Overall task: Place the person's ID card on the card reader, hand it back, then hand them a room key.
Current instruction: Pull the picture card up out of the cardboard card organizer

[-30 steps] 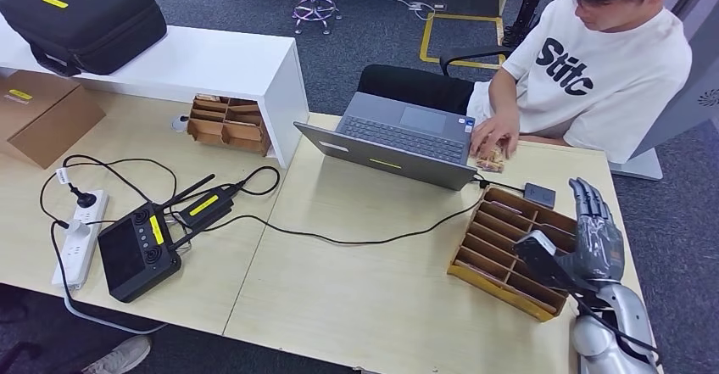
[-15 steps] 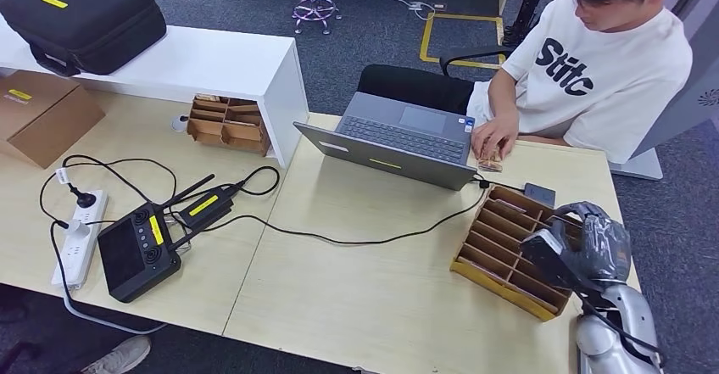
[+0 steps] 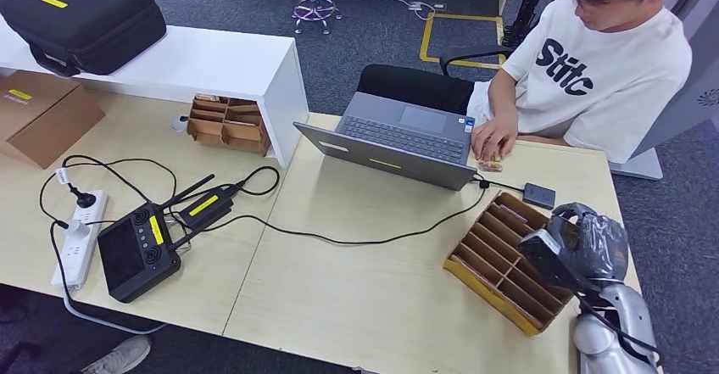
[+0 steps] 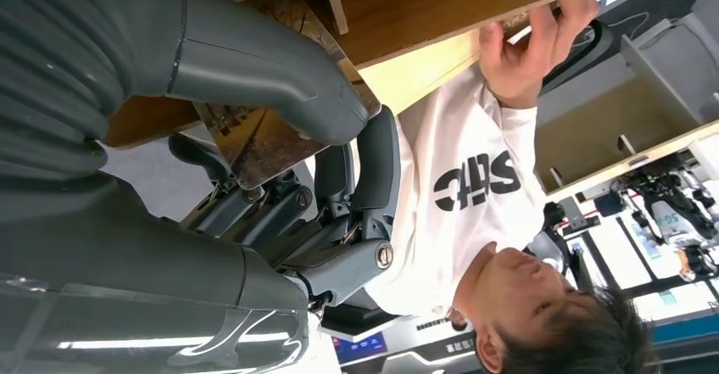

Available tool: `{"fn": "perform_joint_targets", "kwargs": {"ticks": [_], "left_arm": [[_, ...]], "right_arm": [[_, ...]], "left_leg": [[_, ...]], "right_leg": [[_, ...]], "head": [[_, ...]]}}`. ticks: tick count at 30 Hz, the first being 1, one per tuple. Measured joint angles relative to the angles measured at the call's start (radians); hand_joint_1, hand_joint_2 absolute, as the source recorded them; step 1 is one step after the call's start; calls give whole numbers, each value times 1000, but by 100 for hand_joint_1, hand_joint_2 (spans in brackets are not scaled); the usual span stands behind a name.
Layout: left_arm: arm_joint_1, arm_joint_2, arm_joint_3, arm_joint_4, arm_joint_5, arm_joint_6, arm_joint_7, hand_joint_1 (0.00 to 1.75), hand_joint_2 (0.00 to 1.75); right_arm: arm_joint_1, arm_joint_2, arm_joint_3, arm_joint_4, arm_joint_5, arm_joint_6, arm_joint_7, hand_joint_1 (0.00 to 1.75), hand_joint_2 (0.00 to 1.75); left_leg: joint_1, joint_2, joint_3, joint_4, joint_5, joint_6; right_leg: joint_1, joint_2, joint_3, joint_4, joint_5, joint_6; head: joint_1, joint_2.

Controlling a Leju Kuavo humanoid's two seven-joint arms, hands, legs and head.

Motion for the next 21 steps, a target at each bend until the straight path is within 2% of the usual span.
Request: {"fn": "perform_joint_targets", "kwargs": {"ticks": [7,17,21], "left_arm": [[0,0,-24,0,-4,0,-6,0,175],[0,2,-52,0,-5,-1,-12,0,175],[-2,2,-68,0,-7,-7,-12,0,175]], "right_arm": [[4,4,0,-75,-9,-41,-53,175,175],[-3,4,-5,-217,-1,-59,-45,175,175],[-35,4,-10,-259,2,-51,-36,175,175]], "left_leg": [[0,0,0,0,0,0],[0,0,0,0,0,0],[0,0,0,0,0,0]], "right_leg": [[0,0,0,0,0,0],[0,0,0,0,0,0],[0,0,0,0,0,0]], "head": [[0,0],[0,0],[0,0]]}}
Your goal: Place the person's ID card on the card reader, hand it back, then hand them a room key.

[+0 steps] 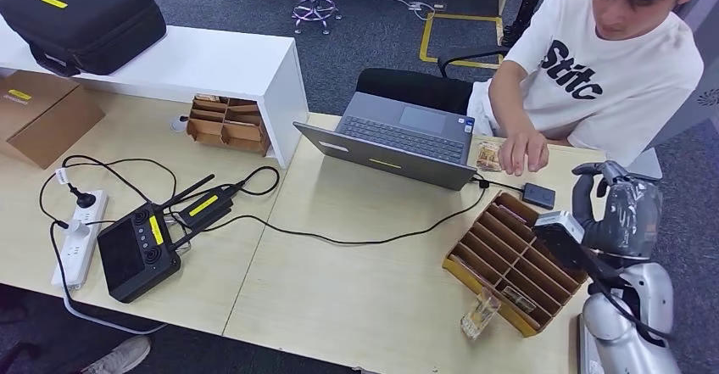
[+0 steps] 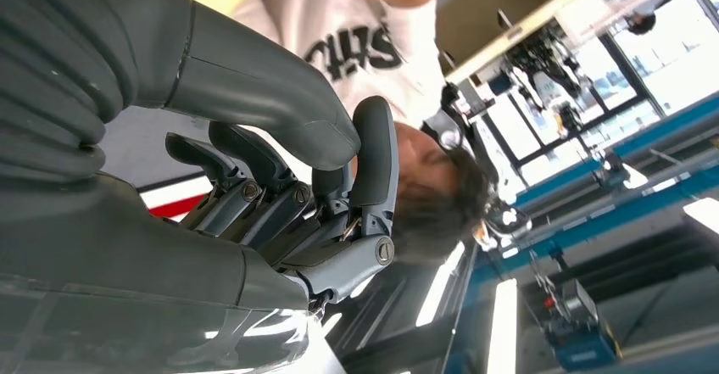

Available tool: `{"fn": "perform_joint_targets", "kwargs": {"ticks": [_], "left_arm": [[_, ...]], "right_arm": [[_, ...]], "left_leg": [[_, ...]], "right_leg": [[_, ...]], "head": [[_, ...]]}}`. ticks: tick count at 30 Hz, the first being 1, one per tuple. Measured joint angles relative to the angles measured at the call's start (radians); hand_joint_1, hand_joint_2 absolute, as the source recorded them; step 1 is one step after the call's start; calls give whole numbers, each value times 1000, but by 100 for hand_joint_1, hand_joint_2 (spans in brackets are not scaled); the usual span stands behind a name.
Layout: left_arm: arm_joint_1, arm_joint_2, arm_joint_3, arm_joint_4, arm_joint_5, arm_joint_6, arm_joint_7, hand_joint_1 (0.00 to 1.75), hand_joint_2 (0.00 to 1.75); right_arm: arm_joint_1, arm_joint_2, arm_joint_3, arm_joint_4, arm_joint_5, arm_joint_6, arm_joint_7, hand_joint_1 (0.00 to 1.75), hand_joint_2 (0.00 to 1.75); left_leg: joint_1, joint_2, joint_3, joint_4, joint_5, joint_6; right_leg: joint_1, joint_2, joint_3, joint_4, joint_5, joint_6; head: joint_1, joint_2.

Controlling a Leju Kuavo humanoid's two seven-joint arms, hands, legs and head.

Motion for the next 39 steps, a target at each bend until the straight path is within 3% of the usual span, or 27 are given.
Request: {"fn": "perform_joint_targets", "kwargs": {"ticks": [7,10,19,20,23,24,39], "left_arm": [[-28,-1,-57,-2,-2,-44,0,0,175],[-41,-4,-82,-5,-2,-54,1,0,175],[-50,-8,-126,-6,-2,-65,1,0,175],[-52,-9,-131,-7,-2,-67,1,0,175],[-54,-12,-145,-9,-2,-71,0,0,175],[-54,-13,-149,-10,-2,-70,0,0,175],[-39,-7,-181,-11,2,-46,-1,0,175]], "right_arm": [[-223,22,62,60,78,162,84,175,175],[-306,44,100,121,90,177,96,175,175],[-380,79,158,199,103,188,94,171,175],[-384,86,165,206,103,189,95,140,175],[-391,99,184,222,100,189,97,12,175],[-392,101,189,225,98,189,98,0,175],[-333,91,187,198,44,158,93,0,175]], "left_leg": [[0,1,1,0,2,-1],[0,-1,0,0,3,-1],[0,-2,-1,0,3,-1],[0,-2,-1,0,3,-1],[0,-2,-1,0,3,-1],[0,-2,-1,0,3,-1],[0,-1,0,0,3,-1]], "right_leg": [[0,1,0,1,1,-1],[0,-1,0,1,1,-1],[0,-1,0,0,1,0],[0,-1,0,0,1,0],[0,-1,0,0,1,0],[0,-1,0,0,1,0],[0,0,-1,0,1,0]], "head": [[0,0],[0,0],[0,0],[0,0],[0,0],[0,0],[0,0]]}}
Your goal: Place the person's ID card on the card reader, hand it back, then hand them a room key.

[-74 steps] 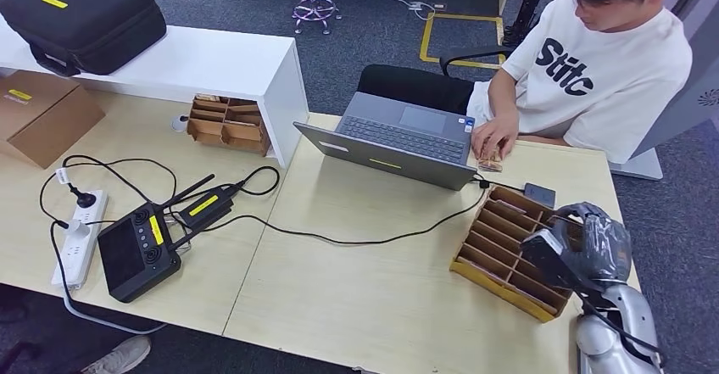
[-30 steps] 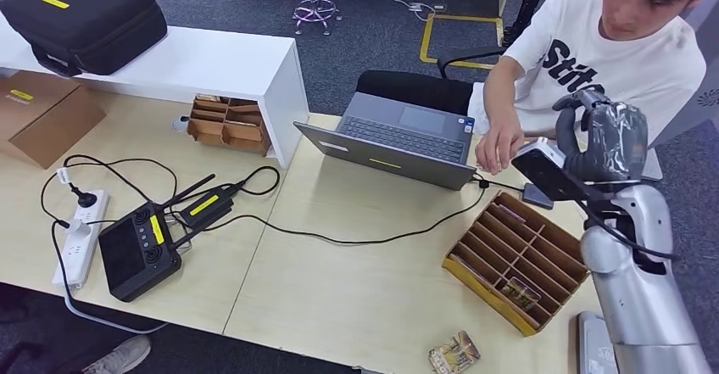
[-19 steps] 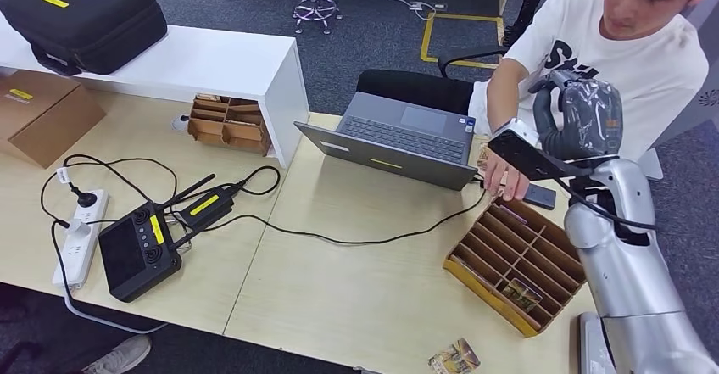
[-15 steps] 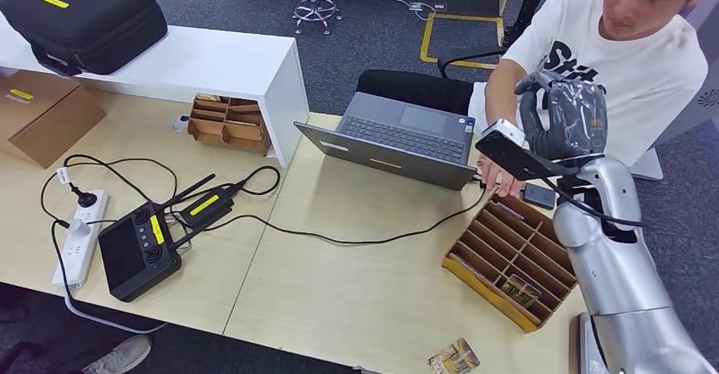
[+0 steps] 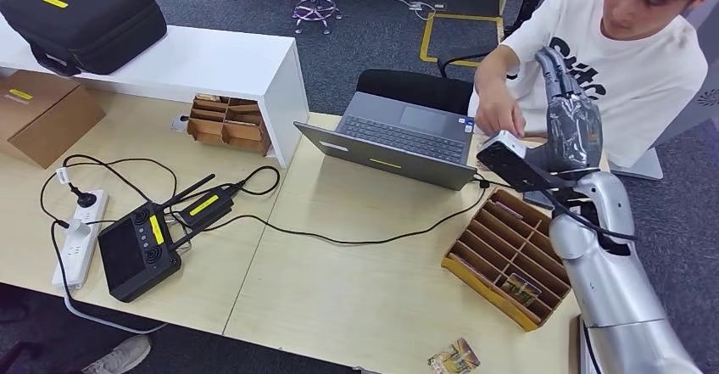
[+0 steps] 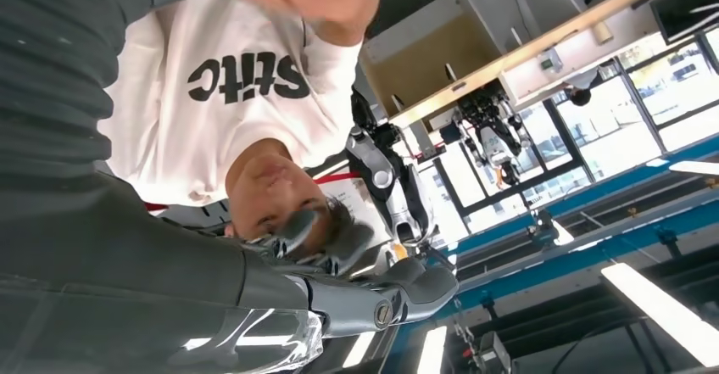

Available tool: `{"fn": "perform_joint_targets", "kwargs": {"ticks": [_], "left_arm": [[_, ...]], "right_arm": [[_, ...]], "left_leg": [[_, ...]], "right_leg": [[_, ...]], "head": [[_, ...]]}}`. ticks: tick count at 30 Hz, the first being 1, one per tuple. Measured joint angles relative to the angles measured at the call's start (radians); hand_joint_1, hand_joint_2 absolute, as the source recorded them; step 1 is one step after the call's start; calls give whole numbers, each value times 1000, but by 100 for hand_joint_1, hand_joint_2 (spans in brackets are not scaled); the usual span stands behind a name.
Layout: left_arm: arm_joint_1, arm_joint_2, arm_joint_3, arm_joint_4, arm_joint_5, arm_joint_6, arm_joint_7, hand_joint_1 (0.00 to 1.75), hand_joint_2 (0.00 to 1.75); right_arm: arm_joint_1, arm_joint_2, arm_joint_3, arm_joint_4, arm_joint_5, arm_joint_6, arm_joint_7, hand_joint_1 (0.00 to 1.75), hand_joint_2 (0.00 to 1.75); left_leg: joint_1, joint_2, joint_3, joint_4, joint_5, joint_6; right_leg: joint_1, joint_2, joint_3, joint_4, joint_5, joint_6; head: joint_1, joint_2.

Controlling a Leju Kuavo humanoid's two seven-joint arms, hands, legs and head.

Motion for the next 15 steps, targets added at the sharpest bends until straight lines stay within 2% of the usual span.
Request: {"fn": "perform_joint_targets", "kwargs": {"ticks": [15], "left_arm": [[17,6,-11,0,3,19,-1,0,175]], "right_arm": [[95,-43,-47,-108,-29,-23,-23,0,175]], "left_leg": [[0,0,0,0,0,0]], "right_leg": [[0,0,0,0,0,0]], "head": [[0,0]]}}
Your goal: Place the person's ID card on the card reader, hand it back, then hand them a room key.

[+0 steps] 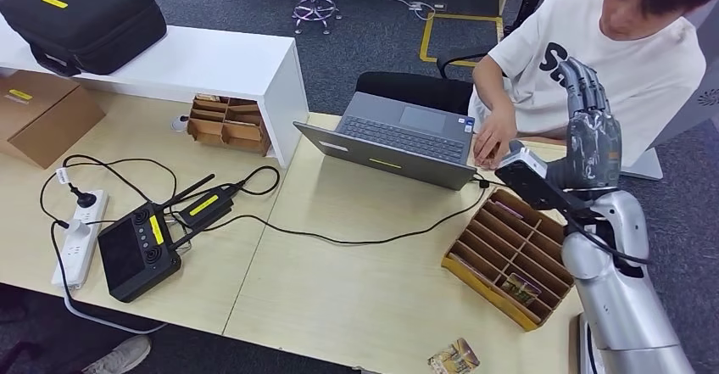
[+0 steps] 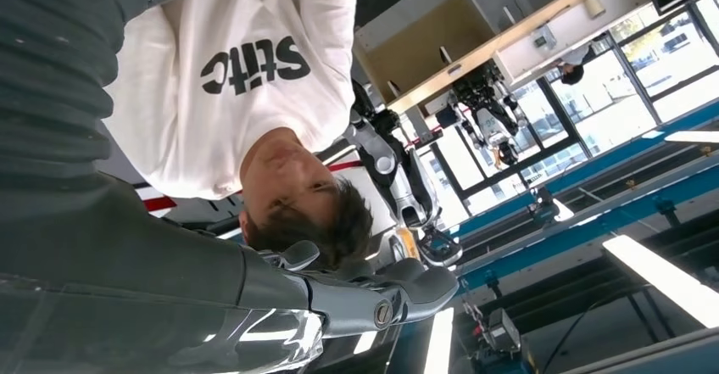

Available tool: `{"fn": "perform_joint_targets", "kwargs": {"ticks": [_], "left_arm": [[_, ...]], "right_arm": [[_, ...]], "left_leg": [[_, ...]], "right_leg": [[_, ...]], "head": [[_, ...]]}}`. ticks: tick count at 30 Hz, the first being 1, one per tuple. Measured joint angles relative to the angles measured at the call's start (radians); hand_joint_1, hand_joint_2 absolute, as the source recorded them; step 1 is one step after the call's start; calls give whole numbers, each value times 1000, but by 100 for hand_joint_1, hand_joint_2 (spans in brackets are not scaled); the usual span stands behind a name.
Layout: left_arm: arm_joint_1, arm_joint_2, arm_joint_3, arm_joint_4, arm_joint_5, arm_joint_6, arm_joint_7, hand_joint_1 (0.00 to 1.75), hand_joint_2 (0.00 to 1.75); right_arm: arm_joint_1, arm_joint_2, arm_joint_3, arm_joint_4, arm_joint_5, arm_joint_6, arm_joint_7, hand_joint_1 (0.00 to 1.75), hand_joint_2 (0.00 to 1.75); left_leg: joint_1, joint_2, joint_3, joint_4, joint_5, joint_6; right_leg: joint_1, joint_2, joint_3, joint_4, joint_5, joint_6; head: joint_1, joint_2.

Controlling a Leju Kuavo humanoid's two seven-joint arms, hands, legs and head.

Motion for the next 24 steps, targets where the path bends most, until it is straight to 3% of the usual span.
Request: {"fn": "perform_joint_targets", "kwargs": {"ticks": [24], "left_arm": [[14,9,-41,0,1,22,-9,0,175]], "right_arm": [[128,-22,-33,42,-16,10,-19,0,175]], "left_leg": [[0,0,0,0,0,0]], "right_leg": [[0,0,0,0,0,0]], "head": [[0,0]]}}
